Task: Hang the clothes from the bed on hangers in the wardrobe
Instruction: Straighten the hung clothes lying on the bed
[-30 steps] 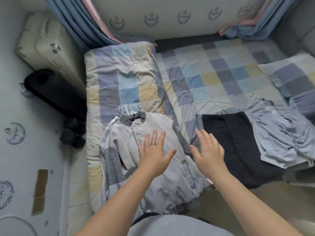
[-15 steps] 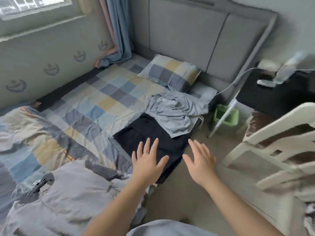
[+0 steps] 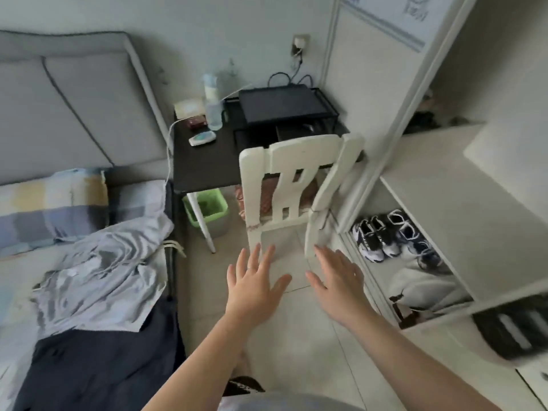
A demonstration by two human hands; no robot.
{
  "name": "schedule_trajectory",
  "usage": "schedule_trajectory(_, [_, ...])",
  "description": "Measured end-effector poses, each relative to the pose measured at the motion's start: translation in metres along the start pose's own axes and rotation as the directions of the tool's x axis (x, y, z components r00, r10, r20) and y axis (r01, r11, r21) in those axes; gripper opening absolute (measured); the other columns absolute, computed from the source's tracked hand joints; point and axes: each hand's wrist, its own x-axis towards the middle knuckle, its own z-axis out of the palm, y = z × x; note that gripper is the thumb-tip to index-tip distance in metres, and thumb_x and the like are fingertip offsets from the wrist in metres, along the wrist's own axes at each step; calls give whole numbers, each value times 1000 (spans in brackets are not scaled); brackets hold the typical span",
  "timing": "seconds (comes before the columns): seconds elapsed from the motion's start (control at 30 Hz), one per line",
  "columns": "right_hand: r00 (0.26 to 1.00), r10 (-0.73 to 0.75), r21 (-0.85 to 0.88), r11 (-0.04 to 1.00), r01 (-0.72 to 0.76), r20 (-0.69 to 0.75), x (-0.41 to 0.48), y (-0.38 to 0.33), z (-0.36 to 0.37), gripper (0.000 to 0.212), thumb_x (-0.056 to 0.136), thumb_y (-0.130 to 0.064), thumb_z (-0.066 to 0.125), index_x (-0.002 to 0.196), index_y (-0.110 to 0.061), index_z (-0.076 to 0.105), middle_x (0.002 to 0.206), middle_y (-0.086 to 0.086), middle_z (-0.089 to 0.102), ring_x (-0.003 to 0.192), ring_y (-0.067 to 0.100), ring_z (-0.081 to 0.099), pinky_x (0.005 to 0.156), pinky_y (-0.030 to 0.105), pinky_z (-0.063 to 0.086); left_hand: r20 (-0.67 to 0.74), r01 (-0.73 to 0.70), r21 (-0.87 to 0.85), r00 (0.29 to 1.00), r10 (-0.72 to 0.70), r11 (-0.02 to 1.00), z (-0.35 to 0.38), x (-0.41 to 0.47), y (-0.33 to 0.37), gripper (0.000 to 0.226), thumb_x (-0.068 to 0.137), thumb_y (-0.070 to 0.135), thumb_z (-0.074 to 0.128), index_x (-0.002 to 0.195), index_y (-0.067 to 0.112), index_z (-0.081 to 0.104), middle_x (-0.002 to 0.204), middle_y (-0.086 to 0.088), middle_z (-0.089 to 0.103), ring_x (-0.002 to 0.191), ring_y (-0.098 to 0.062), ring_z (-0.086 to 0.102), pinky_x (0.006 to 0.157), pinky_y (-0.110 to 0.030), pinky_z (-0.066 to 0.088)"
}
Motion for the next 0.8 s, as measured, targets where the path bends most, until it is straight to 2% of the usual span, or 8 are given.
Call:
schedule_trajectory(0.1, [982,177,21,984,-176,-61,11,35,-14,58,100,-49,33,153,-35,14,161,-10,16,149,18,9,119,49,11,123,-189,52,976,181,981,8,55,39,74,96,70,24,158,40,-5,167,8,-8,153,-22,-16,123,-55,-4])
schedule_trajectory(0.2, [932,331,34,943,-330,-145,27,62,-30,61,97,-56,26,152,-32,17,160,-7,19,148,22,14,117,51,15,205,-383,87,910,359,920,10,111,78,74,97,70,23,157,40,-6,168,6,-8,153,-24,-16,123,-55,-5])
schedule_trajectory(0.27, [885,415,29,908,-418,-212,39,74,-48,64,93,-58,20,151,-32,18,159,-7,23,146,23,20,115,52,20,235,-502,80,849,474,861,4,147,105,73,97,69,26,158,40,-2,168,5,-4,154,-24,-13,123,-54,-4])
schedule_trajectory(0.43, [730,564,165,821,-547,-386,63,86,-111,56,99,-50,35,151,-36,20,158,-13,21,147,15,15,118,45,15,235,-764,55,635,736,642,-29,223,190,74,93,73,21,158,42,4,168,5,5,154,-24,-6,123,-52,1])
schedule_trajectory(0.53, [649,599,235,793,-562,-468,68,87,-156,55,100,-46,37,151,-38,19,159,-15,18,147,14,11,118,41,10,225,-873,53,484,846,485,-49,255,249,80,85,76,10,157,42,4,168,6,5,154,-23,-5,123,-51,4])
schedule_trajectory(0.63, [613,579,231,800,-554,-537,69,87,-211,57,99,-51,33,152,-36,18,159,-14,17,147,12,8,119,42,11,180,-937,64,348,920,342,-72,278,314,76,89,76,14,156,43,1,168,5,6,154,-23,-5,123,-50,6])
schedule_trajectory(0.73, [574,516,187,825,-534,-636,69,90,-274,70,87,-61,21,152,-35,20,157,-15,19,145,9,11,118,39,12,107,-970,57,241,964,236,-99,291,382,71,96,69,25,157,41,4,168,6,7,154,-22,-4,123,-50,6])
schedule_trajectory(0.8, [543,447,129,842,-524,-711,69,96,-318,60,95,-52,32,151,-34,23,157,-15,22,145,9,13,115,33,9,44,-983,63,175,984,172,-120,296,429,69,97,67,28,157,41,8,167,7,9,154,-22,-1,122,-49,7])
